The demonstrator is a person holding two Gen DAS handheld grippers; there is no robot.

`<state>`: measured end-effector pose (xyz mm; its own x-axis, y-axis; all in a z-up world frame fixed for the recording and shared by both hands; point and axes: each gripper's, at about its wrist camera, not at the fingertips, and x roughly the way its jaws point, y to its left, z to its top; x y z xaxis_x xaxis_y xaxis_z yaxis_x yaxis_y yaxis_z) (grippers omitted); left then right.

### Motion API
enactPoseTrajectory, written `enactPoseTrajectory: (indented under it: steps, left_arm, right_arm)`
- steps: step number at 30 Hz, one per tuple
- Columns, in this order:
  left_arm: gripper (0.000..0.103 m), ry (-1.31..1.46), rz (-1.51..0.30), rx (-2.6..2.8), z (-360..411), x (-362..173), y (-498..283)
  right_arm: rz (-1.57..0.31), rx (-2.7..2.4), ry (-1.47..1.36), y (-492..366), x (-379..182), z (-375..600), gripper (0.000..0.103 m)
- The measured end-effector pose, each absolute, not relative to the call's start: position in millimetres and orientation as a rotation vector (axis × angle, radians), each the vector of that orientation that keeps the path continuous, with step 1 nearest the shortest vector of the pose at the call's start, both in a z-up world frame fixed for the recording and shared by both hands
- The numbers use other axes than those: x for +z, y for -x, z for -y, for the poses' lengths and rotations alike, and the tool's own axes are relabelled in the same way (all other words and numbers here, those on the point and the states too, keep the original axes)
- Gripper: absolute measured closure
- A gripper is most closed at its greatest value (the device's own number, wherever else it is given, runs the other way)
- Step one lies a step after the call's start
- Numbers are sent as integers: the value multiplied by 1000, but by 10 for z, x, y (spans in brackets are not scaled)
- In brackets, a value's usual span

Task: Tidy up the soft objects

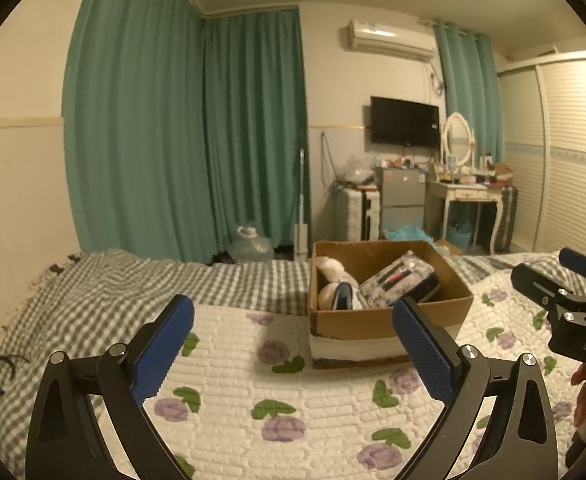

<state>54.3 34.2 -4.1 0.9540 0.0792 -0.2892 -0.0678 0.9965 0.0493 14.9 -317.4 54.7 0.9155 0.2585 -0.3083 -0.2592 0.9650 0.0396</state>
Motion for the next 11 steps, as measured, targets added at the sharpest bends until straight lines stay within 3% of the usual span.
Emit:
enactPoseTrajectory:
  steps: [11]
  left_arm:
    - [2,-41,-289,62,-330,-37,-521]
  right_arm:
    - [-341,270,6,-181,515,3181,0]
